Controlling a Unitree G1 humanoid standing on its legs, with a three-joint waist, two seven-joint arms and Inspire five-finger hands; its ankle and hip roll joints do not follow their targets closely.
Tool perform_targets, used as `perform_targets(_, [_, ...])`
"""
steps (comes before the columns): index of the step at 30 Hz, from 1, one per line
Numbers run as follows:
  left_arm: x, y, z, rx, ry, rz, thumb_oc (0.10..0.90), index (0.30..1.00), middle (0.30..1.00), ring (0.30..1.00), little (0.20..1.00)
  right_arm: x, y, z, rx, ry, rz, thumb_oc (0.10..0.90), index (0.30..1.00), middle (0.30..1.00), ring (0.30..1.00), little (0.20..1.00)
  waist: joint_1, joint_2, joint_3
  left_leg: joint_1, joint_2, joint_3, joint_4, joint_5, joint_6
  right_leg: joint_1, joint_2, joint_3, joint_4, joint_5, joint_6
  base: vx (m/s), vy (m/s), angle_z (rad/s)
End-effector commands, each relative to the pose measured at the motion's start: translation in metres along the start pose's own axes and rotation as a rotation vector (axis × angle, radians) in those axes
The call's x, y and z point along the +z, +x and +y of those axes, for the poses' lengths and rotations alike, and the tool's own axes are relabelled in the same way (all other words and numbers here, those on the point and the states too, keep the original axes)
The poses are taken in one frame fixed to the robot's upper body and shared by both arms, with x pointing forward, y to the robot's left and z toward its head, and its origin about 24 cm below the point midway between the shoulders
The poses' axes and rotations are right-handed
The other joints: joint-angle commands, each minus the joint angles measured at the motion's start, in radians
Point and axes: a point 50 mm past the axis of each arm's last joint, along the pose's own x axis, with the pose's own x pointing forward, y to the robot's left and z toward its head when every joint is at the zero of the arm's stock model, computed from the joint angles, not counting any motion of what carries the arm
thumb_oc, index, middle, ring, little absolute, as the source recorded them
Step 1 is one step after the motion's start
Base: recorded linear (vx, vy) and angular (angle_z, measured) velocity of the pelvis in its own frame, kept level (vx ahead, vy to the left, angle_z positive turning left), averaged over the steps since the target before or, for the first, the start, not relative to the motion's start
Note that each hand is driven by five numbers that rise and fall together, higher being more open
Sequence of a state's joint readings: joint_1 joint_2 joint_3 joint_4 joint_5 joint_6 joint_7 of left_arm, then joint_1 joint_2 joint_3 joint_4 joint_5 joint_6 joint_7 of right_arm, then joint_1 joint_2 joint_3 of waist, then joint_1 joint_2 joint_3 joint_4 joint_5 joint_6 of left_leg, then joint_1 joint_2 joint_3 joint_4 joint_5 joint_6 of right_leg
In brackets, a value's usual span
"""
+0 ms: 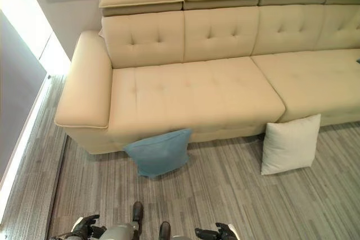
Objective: Pick up all the scattered cushions and arrange them neatly on the sofa.
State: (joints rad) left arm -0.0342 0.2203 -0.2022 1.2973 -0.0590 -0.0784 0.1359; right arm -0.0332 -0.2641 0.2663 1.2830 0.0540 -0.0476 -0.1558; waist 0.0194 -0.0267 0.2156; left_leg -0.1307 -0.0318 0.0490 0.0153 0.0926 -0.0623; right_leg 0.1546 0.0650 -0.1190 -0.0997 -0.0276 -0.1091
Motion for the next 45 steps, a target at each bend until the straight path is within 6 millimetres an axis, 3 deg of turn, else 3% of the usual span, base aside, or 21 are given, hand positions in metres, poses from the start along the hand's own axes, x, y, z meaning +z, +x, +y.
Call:
perform_targets(1, [-0.006,-0.002,-0.01,-0.034,0.017,0.019,0.8,0.9,0.9,0.9,0.9,0.005,0.001,-0.01,-0.035,0.008,-0.043,0.8,0.9,0.9,0.9,0.9,0.027,-0.019,-0.051,0.012,-0.051,-0.01,0.057,-0.09,0.082,0.01,-0.052,0.073,0.099,-0.095,0.129,0.21,0.117,-0.22])
perform_targets(3, [-0.006,-0.002,-0.008,-0.031,0.017,0.018,0.8,0.9,0.9,0.9,0.9,0.005,0.0,-0.008,-0.022,-0.001,-0.044,0.8,0.9,0.9,0.9,0.9,0.039,-0.022,-0.064,0.049,-0.063,-0.019,0.05,-0.12,0.113,-0.014,-0.086,0.067,0.218,-0.1,0.161,0.24,0.172,-0.14])
perform_targets(5, [0.001,0.0,-0.005,-0.024,0.017,0.0,0.8,0.9,0.9,0.9,0.9,0.008,0.001,-0.007,-0.018,-0.002,-0.053,0.8,0.9,0.9,0.9,0.9,0.033,-0.025,-0.047,0.08,-0.075,-0.03,0.053,-0.139,0.141,-0.095,-0.116,0.069,0.4,-0.028,0.2,0.08,0.109,-0.12])
perform_targets(6, [0.001,0.0,-0.005,-0.024,0.017,0.0,0.8,0.9,0.9,0.9,0.9,0.008,0.001,-0.007,-0.018,-0.002,-0.054,0.8,0.9,0.9,0.9,0.9,0.034,-0.024,-0.05,0.076,-0.074,-0.03,0.053,-0.138,0.14,-0.098,-0.115,0.069,0.398,-0.025,0.2,0.05,0.074,-0.01])
perform_targets(7, [0.008,0.001,0.0,-0.011,0.023,-0.021,0.8,0.9,0.9,0.9,0.9,0.015,0.001,-0.006,-0.015,0.005,-0.072,0.8,0.9,0.9,0.9,0.9,0.018,-0.019,-0.028,0.091,-0.074,-0.055,0.059,-0.145,0.156,-0.173,-0.12,0.081,0.534,0.046,0.219,0.03,0.041,0.05])
perform_targets(9, [0.01,0.002,0.002,-0.006,0.027,-0.027,0.8,0.9,0.9,0.9,0.9,0.016,0.001,-0.005,-0.012,0.009,-0.076,0.8,0.9,0.9,0.9,0.9,0.011,-0.012,-0.025,0.099,-0.07,-0.067,0.057,-0.148,0.159,-0.207,-0.121,0.085,0.582,0.041,0.214,0.1,0.034,0.26])
perform_targets(11, [0.012,0.002,0.005,0.002,0.025,-0.034,0.8,0.9,0.9,0.9,0.9,0.019,0.001,-0.003,-0.006,0.013,-0.087,0.8,0.9,0.9,0.9,0.9,0.0,0.0,-0.029,0.141,-0.061,-0.099,0.032,-0.161,0.154,-0.249,-0.123,0.081,0.531,0.004,0.183,0.21,-0.019,0.34])
perform_targets(15, [0.016,0.003,0.005,0.004,0.029,-0.048,0.8,0.9,0.9,0.9,0.9,0.024,0.002,-0.004,-0.01,0.012,-0.1,0.8,0.9,0.9,0.9,0.9,-0.019,0.002,-0.023,0.176,-0.056,-0.135,0.01,-0.174,0.141,-0.288,-0.099,0.106,0.401,-0.012,0.174,0.19,-0.101,0.22])
perform_targets(17, [0.018,0.003,0.006,0.004,0.049,-0.056,0.8,0.9,0.9,0.9,0.9,0.021,0.002,-0.008,-0.019,0.004,-0.089,0.8,0.9,0.9,0.9,0.9,-0.035,-0.019,-0.02,0.195,-0.074,-0.169,0.016,-0.196,0.129,-0.286,-0.083,0.163,0.255,0.011,0.186,0.19,-0.148,0.14])
perform_targets(22, [0.015,0.003,0.006,0.012,0.035,-0.047,0.8,0.9,0.9,0.9,0.9,0.02,0.002,-0.008,-0.021,-0.01,-0.091,0.8,0.9,0.9,0.9,0.9,-0.026,-0.031,-0.033,0.198,-0.052,-0.163,0.025,-0.208,0.106,-0.241,-0.085,0.141,0.218,0.009,0.166,0.14,-0.186,0.43])
perform_targets(26, [0.031,0.004,0.007,0.029,0.006,-0.099,0.8,0.9,0.9,0.9,0.9,0.028,0.002,-0.016,-0.059,0.042,-0.126,0.8,0.9,0.9,0.9,0.9,-0.033,-0.033,-0.019,0.146,-0.026,-0.163,0.049,-0.195,0.073,-0.24,-0.082,0.096,0.202,0.0,0.145,0.0,-0.195,0.38])
perform_targets(27, [0.05,0.005,0.008,0.049,-0.002,-0.16,0.8,0.9,0.9,0.9,0.9,0.039,0.003,-0.024,-0.102,0.095,-0.171,0.8,0.9,0.9,0.9,0.9,-0.045,-0.031,0.001,0.094,-0.011,-0.144,0.067,-0.186,0.057,-0.261,-0.081,0.078,0.196,-0.007,0.135,-0.09,-0.157,0.41])
perform_targets(30, [0.067,0.005,0.01,0.064,-0.018,-0.214,0.8,0.9,0.9,0.9,0.9,0.049,0.002,-0.033,-0.14,0.131,-0.21,0.8,0.9,0.9,0.9,0.9,-0.059,-0.026,0.021,0.034,-0.003,-0.125,0.109,-0.188,0.05,-0.294,-0.081,0.063,0.203,-0.014,0.124,-0.12,-0.112,0.42])
perform_targets(31, [0.089,0.003,0.012,0.083,-0.058,-0.286,0.8,0.9,0.9,0.9,0.9,0.066,0.002,-0.045,-0.194,0.159,-0.267,0.8,0.9,0.9,0.9,0.9,-0.068,-0.03,0.059,-0.059,-0.007,-0.104,0.186,-0.187,0.044,-0.344,-0.086,0.057,0.219,-0.012,0.115,-0.18,-0.103,0.34])
perform_targets(37, [0.124,-0.002,0.021,0.143,-0.142,-0.412,0.8,0.9,0.9,0.9,0.9,0.095,-0.002,-0.063,-0.282,0.229,-0.363,0.8,0.9,0.9,0.9,0.9,-0.072,-0.015,0.092,-0.205,-0.006,-0.059,0.228,-0.182,0.051,-0.46,-0.087,0.047,0.267,-0.034,0.115,-0.09,-0.044,0.19])
perform_targets(38, [0.144,-0.007,0.027,0.171,-0.19,-0.479,0.8,0.9,0.9,0.9,0.9,0.116,-0.006,-0.069,-0.317,0.284,-0.43,0.8,0.9,0.9,0.9,0.9,-0.075,-0.006,0.1,-0.244,-0.002,-0.044,0.189,-0.148,0.059,-0.555,-0.078,0.048,0.3,-0.016,0.113,-0.12,0.019,-0.04])
perform_targets(40, [0.157,-0.011,0.029,0.195,-0.251,-0.533,0.8,0.9,0.9,0.9,0.9,0.141,-0.013,-0.075,-0.346,0.326,-0.511,0.8,0.9,0.9,0.9,0.9,-0.073,0.002,0.101,-0.313,-0.01,-0.052,0.2,-0.141,0.066,-0.633,-0.071,0.064,0.329,-0.017,0.112,-0.07,0.044,-0.17])
perform_targets(41, [0.17,-0.016,0.033,0.22,-0.296,-0.576,0.8,0.9,0.9,0.9,0.9,0.162,-0.02,-0.078,-0.368,0.366,-0.583,0.8,0.9,0.9,0.9,0.9,-0.067,0.008,0.112,-0.363,-0.006,-0.049,0.228,-0.169,0.069,-0.684,-0.068,0.077,0.372,-0.051,0.114,0.01,0.045,-0.29])
perform_targets(42, [0.17,-0.016,0.033,0.22,-0.296,-0.577,0.8,0.9,0.9,0.9,0.9,0.162,-0.02,-0.078,-0.368,0.366,-0.583,0.8,0.9,0.9,0.9,0.9,-0.067,0.008,0.111,-0.365,-0.006,-0.048,0.23,-0.169,0.07,-0.687,-0.069,0.078,0.373,-0.052,0.114,0.01,0.039,-0.35])
perform_targets(45, [0.2,-0.028,0.042,0.242,-0.399,-0.678,0.8,0.9,0.9,0.9,0.9,0.204,-0.036,-0.086,-0.387,0.409,-0.718,0.8,0.9,0.9,0.9,0.9,-0.055,0.015,0.14,-0.507,-0.013,-0.038,0.296,-0.17,0.08,-0.822,-0.078,0.089,0.46,-0.065,0.108,-0.08,0.049,-0.28])
